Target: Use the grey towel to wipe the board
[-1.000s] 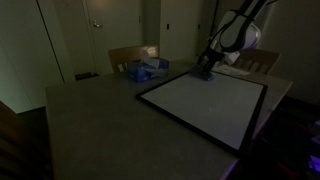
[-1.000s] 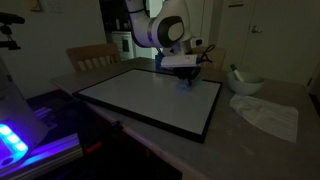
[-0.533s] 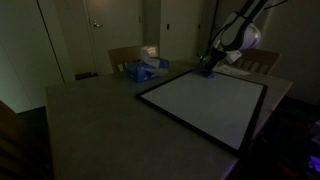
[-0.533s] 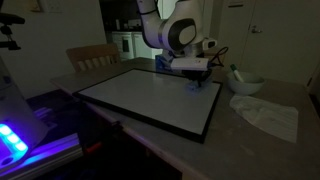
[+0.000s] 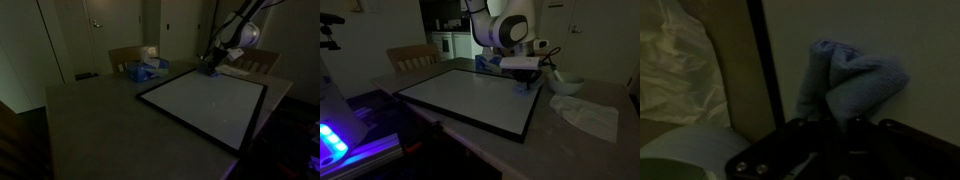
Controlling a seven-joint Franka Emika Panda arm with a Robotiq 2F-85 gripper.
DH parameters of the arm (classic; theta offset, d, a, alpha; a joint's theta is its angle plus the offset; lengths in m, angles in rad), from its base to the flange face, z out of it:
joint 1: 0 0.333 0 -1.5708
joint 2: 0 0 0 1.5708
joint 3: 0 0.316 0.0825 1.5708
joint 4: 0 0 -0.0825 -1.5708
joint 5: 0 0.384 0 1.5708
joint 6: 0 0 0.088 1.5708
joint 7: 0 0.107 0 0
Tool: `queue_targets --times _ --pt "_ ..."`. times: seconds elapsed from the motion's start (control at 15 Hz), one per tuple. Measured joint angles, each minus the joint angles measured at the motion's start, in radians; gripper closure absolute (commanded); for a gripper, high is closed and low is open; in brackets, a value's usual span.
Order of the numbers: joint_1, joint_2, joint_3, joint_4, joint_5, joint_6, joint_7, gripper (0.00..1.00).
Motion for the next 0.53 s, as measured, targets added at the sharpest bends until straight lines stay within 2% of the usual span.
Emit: queue_targets --times 0.33,0.53 --pt "0.076 -0.001 -0.092 0.059 -0.001 -0.149 -0.02 0.98" --pt "0.106 -0.003 -0.126 0.071 -0.001 -0.193 -0.031 0.98"
